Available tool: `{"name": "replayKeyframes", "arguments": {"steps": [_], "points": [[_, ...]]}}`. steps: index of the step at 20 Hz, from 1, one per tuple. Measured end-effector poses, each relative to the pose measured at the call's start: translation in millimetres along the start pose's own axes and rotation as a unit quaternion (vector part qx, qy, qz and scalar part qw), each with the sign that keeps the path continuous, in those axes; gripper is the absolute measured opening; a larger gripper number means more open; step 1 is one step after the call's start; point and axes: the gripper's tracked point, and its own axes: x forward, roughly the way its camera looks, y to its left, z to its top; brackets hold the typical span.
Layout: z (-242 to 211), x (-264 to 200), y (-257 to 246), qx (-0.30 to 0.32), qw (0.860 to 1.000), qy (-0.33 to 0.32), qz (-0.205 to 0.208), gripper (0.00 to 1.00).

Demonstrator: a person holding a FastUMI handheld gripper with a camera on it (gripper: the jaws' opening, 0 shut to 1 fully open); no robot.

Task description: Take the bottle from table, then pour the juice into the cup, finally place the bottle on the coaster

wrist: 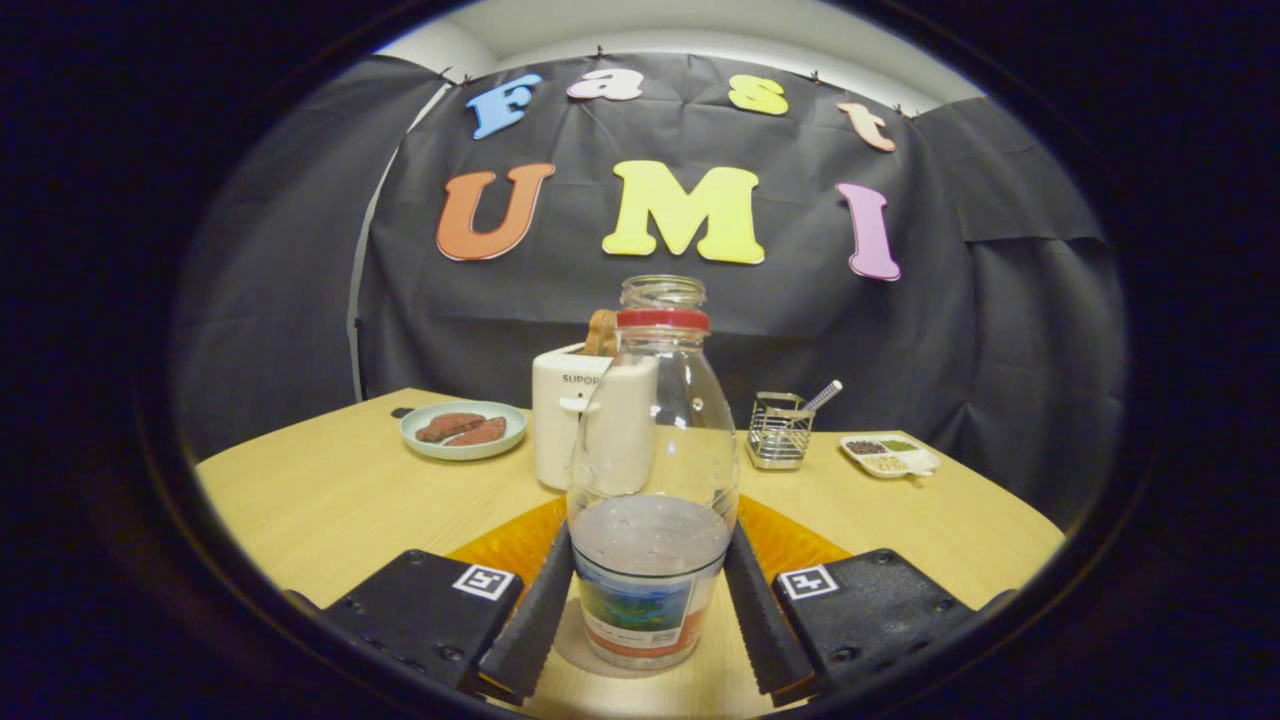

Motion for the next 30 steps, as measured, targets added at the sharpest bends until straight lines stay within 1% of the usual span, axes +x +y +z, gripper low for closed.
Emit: {"name": "replayKeyframes", "arguments": {"steps": [4,6,7,11,16,23,26,30], "points": [[-2.6,-0.8,2.8,-0.008,1.0,-0.003,0.002,0.82],[-16.5,4.1,5.1,-0.014,1.0,0.027,0.006,0.83],[-17.6,3.7,7.3,-0.016,0.999,0.031,0.011,0.84],[-6.5,1.3,6.1,-0.018,1.0,0.012,0.012,0.84],[-5.2,-2.8,5.5,-0.009,1.0,0.005,0.016,0.84],[1.4,-13.9,-2.4,-0.003,1.0,-0.013,0.012,0.84],[5.9,-14.1,-2.0,-0.004,1.0,-0.018,0.013,0.88],[12.3,-16.9,-2.9,-0.003,1.0,-0.026,0.011,0.98]]}}
